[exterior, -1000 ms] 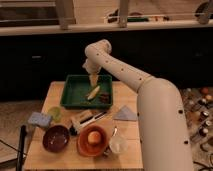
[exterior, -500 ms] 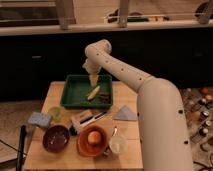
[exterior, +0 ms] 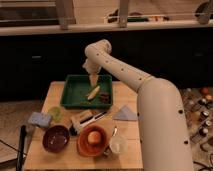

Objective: Place banana in tray

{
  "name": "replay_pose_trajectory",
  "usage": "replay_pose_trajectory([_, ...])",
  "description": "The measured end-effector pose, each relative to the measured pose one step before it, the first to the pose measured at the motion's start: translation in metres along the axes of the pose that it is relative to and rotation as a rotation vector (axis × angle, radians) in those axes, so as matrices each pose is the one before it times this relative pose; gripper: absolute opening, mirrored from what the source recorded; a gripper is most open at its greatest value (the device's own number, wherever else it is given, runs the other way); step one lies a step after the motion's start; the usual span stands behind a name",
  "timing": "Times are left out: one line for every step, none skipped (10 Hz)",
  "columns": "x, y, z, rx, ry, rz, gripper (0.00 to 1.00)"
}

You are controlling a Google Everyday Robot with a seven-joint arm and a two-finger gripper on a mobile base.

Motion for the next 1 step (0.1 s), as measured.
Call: replay_pose_trajectory([0.00004, 0.00001, 0.00000, -0.00004, 0.00006, -0.00001, 0.80])
